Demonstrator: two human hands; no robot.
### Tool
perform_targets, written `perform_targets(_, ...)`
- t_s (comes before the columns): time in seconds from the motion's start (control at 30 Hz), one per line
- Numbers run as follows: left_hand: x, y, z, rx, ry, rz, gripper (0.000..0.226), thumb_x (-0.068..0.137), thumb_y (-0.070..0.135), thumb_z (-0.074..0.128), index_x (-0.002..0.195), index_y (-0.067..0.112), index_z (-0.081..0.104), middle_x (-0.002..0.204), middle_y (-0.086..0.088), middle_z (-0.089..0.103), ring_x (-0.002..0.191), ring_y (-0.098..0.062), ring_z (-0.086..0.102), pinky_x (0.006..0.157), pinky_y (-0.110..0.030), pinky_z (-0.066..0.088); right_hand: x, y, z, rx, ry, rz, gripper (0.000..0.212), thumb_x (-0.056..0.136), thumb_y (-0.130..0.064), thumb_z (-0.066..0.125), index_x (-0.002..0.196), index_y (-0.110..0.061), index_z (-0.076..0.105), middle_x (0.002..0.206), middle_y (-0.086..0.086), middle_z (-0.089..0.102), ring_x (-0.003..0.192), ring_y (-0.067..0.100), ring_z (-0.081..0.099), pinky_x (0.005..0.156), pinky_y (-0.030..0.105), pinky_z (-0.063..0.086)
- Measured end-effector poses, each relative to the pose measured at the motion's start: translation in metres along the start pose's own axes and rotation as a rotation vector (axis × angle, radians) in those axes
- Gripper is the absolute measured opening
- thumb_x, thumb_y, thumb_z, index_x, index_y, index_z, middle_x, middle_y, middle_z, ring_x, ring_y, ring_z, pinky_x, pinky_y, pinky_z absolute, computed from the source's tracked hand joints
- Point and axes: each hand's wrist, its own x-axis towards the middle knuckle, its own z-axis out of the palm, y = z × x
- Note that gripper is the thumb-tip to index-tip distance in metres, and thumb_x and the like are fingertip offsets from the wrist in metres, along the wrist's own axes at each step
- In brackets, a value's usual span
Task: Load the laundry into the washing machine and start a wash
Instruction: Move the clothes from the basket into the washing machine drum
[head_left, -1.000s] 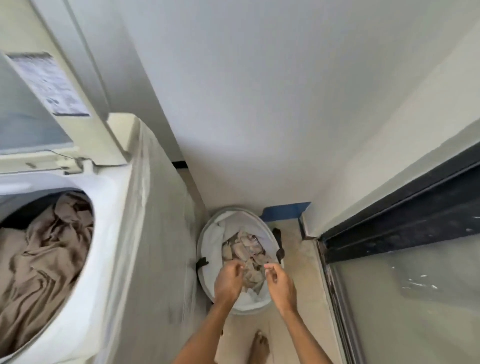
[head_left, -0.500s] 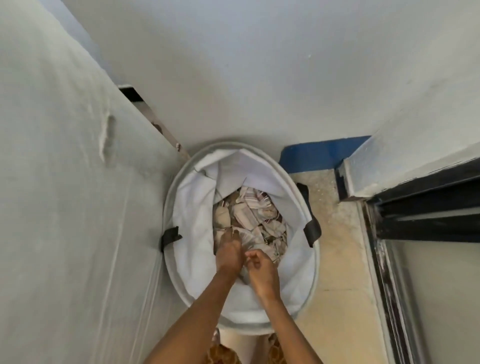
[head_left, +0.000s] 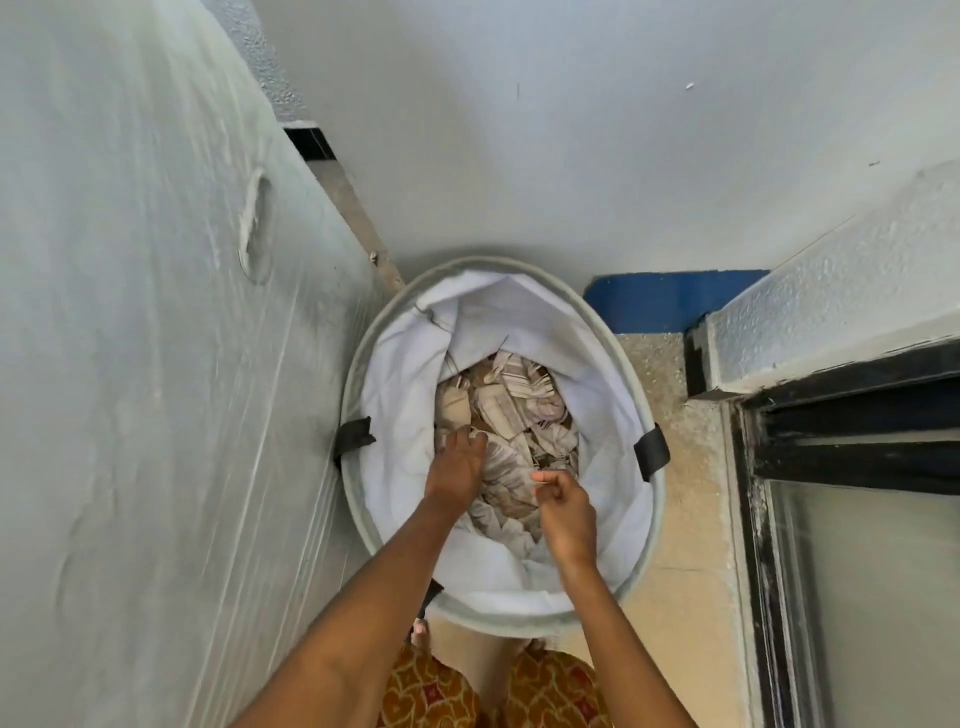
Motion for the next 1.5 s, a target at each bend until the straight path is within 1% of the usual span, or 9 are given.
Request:
perform_targets(0.17,0.02,-0.006,0.031,0.005,0.016,-0.017,0.032,0.097,0.011,0.035,0.122,0.004,0.054,0.131,-0.015,0.048,0.121,-0.029,0.047,0.09,-0.036,0.046,0.014,0.018,0.01,-0.013,0.01,-0.023,0.023,0.093,-0.008,0.047,0.094,-0.023,0.065,0.098,-0.004,0.066,0.087,0.013,0.06,0.072,0.023,0.044)
perform_targets(0.37,-0.009,-0.008,0.014,-0.448,0.346,-0.111,0.019,0.092,0.02,0.055,0.102,0.012,0.07,0.107,-0.009,0.067,0.102,-0.03,0.06,0.077,-0.034,0.046,-0.003,0.031,-0.001,0.102,0.05,0.007,0.02,0.092,-0.006,0.05,0.092,-0.019,0.065,0.097,0.002,0.07,0.094,0.021,0.064,0.086,0.031,0.05)
perform_targets(0.63,-0.048,0.074,-0.16,-0.887,0.616,-0.049,0.02,0.096,0.014,0.051,0.086,-0.001,0.06,0.076,-0.02,0.063,0.071,-0.036,0.06,0.061,-0.035,0.037,-0.057,-0.032,-0.031,0.048,0.069,-0.066,0.02,0.091,-0.004,0.05,0.102,-0.014,0.064,0.1,0.009,0.069,0.091,0.027,0.064,0.081,0.034,0.049)
perform_targets(0.8,-0.066,0.105,-0.229,-0.943,0.582,0.154,0.017,0.095,0.013,0.051,0.084,0.002,0.058,0.062,-0.01,0.054,0.058,-0.03,0.053,0.059,-0.038,0.042,-0.076,-0.062,-0.051,0.161,0.142,-0.136,0.021,0.089,-0.007,0.06,0.106,-0.017,0.056,0.102,0.013,0.067,0.092,0.032,0.064,0.082,0.04,0.051)
perform_targets(0.97,-0.073,0.089,-0.226,-1.075,0.399,0.192,0.017,0.093,0.006,0.053,0.078,0.0,0.059,0.067,-0.017,0.057,0.065,-0.018,0.049,0.064,-0.038,0.044,-0.075,-0.068,-0.049,0.112,0.048,-0.237,0.058,0.083,-0.021,0.072,0.134,-0.02,0.045,0.105,0.001,0.062,0.095,0.016,0.061,0.075,0.019,0.046)
perform_targets(1.07,-0.072,0.087,-0.215,-1.149,0.266,0.263,0.011,0.092,0.003,0.054,0.085,0.0,0.063,0.077,-0.01,0.062,0.074,-0.016,0.055,0.07,-0.029,0.044,-0.062,-0.066,-0.044,0.017,0.139,-0.19,0.029,0.087,-0.028,0.066,0.111,-0.011,0.065,0.099,0.01,0.068,0.093,0.026,0.063,0.07,0.025,0.04)
perform_targets(1.23,-0.072,0.063,-0.177,-1.31,0.358,-0.02,0.03,0.091,0.007,0.059,0.118,0.005,0.046,0.119,-0.006,0.052,0.11,-0.018,0.051,0.093,-0.028,0.043,-0.043,-0.078,-0.049,0.089,0.3,-0.135,0.034,0.094,-0.027,0.056,0.085,0.004,0.066,0.087,0.023,0.066,0.081,0.032,0.06,0.069,0.034,0.041)
perform_targets(1.4,-0.103,0.044,-0.105,-1.249,0.281,-0.189,0.033,0.088,0.002,0.058,0.116,0.008,0.042,0.118,-0.011,0.049,0.11,-0.026,0.051,0.098,-0.039,0.044,-0.039,-0.12,-0.056,0.232,0.247,-0.274,0.023,0.093,-0.026,0.056,0.078,-0.011,0.064,0.066,-0.004,0.054,0.063,0.011,0.047,0.065,0.032,0.04)
perform_targets(1.5,-0.11,0.043,-0.067,-1.026,0.145,-0.18,0.011,0.091,0.007,0.052,0.098,0.012,0.045,0.1,-0.012,0.054,0.092,-0.028,0.057,0.084,-0.041,0.046,-0.032,-0.129,-0.052,0.246,0.272,-0.334,0.021,0.094,-0.024,0.055,0.083,-0.009,0.066,0.074,0.004,0.06,0.068,0.011,0.05,0.066,0.029,0.041)
